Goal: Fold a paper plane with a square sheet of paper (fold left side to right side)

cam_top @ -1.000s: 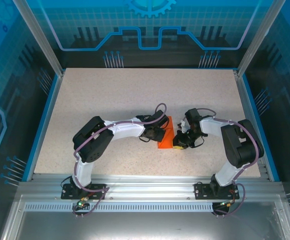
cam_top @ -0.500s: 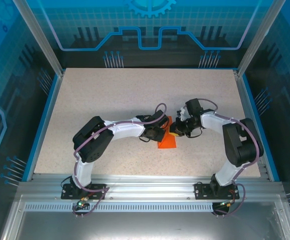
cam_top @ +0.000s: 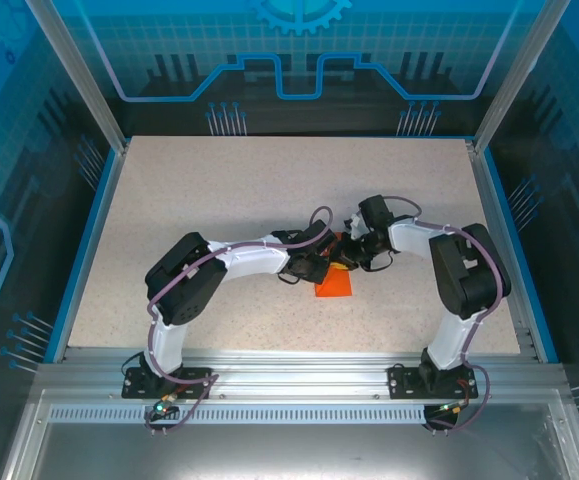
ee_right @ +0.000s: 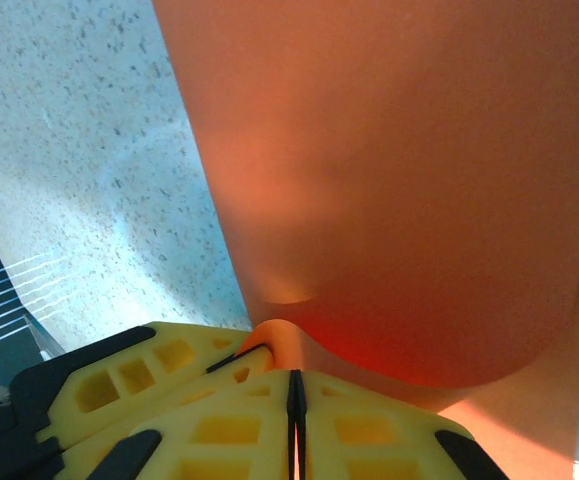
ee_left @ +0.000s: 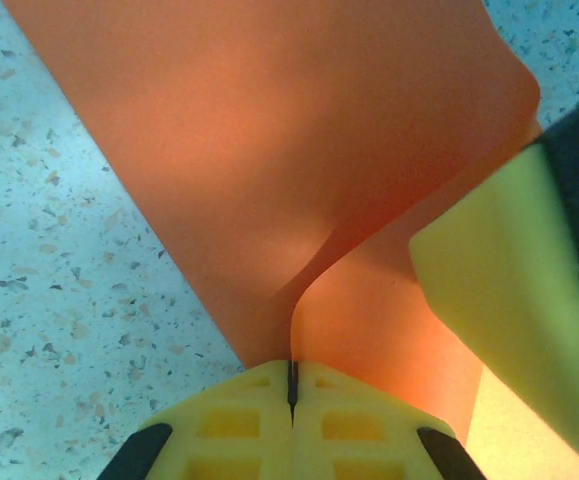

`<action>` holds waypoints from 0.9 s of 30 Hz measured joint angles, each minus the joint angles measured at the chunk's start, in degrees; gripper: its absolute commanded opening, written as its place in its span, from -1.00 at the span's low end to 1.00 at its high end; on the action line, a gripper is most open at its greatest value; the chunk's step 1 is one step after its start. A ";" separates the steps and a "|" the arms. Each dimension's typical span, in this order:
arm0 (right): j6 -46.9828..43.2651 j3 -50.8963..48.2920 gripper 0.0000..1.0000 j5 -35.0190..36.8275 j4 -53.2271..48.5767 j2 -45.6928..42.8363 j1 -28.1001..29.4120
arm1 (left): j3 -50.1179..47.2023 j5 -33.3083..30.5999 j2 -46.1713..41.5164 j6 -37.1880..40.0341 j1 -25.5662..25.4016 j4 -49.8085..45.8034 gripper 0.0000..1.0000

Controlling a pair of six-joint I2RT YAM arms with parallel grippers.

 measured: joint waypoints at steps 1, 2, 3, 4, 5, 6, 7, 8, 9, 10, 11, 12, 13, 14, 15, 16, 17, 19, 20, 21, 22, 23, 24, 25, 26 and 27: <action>-0.02 0.00 -0.79 0.17 -0.07 0.15 0.00 | 0.00 0.00 0.00 0.00 0.00 0.00 -1.00; -0.11 0.04 -0.79 0.39 -0.24 0.37 0.00 | 0.00 0.00 0.00 0.00 0.00 0.00 -1.00; -0.26 0.11 -0.79 0.61 -0.48 0.57 0.00 | 0.00 0.00 0.00 0.00 0.00 0.00 -1.00; -0.46 0.15 -0.79 0.92 -0.61 0.76 0.00 | 0.00 0.00 0.00 0.00 0.00 0.00 -1.00; -0.66 0.17 -0.79 1.29 -0.72 0.94 0.00 | 0.00 0.00 0.00 0.00 0.00 -0.02 -1.00; -0.92 0.20 -0.79 1.55 -0.94 1.18 0.00 | 0.00 -0.02 0.00 0.04 0.00 -0.02 -1.00; -1.09 0.22 -0.79 1.75 -1.05 1.31 0.00 | 0.00 -0.02 0.00 0.20 0.00 0.00 -1.00; -1.31 0.22 -0.79 1.88 -1.11 1.46 0.00 | 0.02 -0.02 0.00 0.42 0.00 -0.02 -1.00; -1.46 0.22 -0.79 2.01 -1.25 1.53 0.00 | 0.04 -0.02 0.00 0.48 0.00 -0.04 -1.00; -1.55 0.22 -0.79 2.12 -1.31 1.55 0.00 | 0.04 -0.02 0.02 0.81 0.00 -0.07 -1.00; -1.66 0.24 -0.79 2.34 -1.40 1.62 0.00 | 0.04 -0.04 0.02 0.85 0.00 -0.07 -1.00; -1.77 0.24 -0.79 2.54 -1.49 1.68 0.00 | 0.09 -0.04 0.04 0.87 0.00 -0.11 -1.00; -1.92 0.24 -0.79 2.64 -1.51 1.70 0.00 | 0.11 -0.04 0.04 0.87 0.00 -0.13 -1.00; -2.05 0.24 -0.79 2.82 -1.55 1.75 0.00 | 0.13 -0.04 0.04 0.90 0.00 -0.13 -1.00; -2.19 0.26 -0.79 2.95 -1.64 1.77 0.00 | 0.22 -0.04 0.07 0.87 0.00 -0.24 -1.00; -2.23 0.26 -0.79 2.99 -1.68 1.77 0.00 | 0.35 -0.04 0.13 0.87 0.00 -0.37 -1.00; -2.36 0.26 -0.79 3.17 -1.75 1.77 0.00 | 0.46 -0.04 0.24 0.87 0.00 -0.42 -1.00; -2.58 0.26 -0.79 3.39 -1.95 1.77 0.00 | 0.79 -0.04 0.37 0.90 0.00 -0.70 -1.00; -2.62 0.26 -0.79 3.52 -2.03 1.77 0.00 | 0.85 -0.04 0.42 0.90 0.00 -0.79 -1.00; -2.67 0.26 -0.79 3.61 -2.08 1.77 0.00 | 0.87 -0.04 0.42 0.90 0.00 -0.79 -1.00; -2.80 0.26 -0.79 3.87 -2.12 1.77 0.00 | 0.94 -0.07 0.42 0.87 0.00 -0.85 -1.00; -2.86 0.26 -0.79 4.00 -2.14 1.77 0.00 | 0.96 -0.07 0.46 0.90 0.00 -0.87 -1.00; -3.02 0.24 -0.79 4.13 -2.16 1.77 0.00 | 0.96 -0.04 0.48 0.90 0.00 -0.87 -1.00; -3.08 0.24 -0.79 4.24 -2.19 1.77 0.00 | 0.96 -0.07 0.48 0.90 0.00 -0.85 -1.00; -3.23 0.24 -0.79 4.33 -2.21 1.77 0.00 | 0.96 -0.07 0.48 0.90 0.00 -0.87 -1.00; -3.30 0.24 -0.79 4.39 -2.23 1.77 0.00 | 0.96 -0.07 0.48 0.90 0.00 -0.87 -1.00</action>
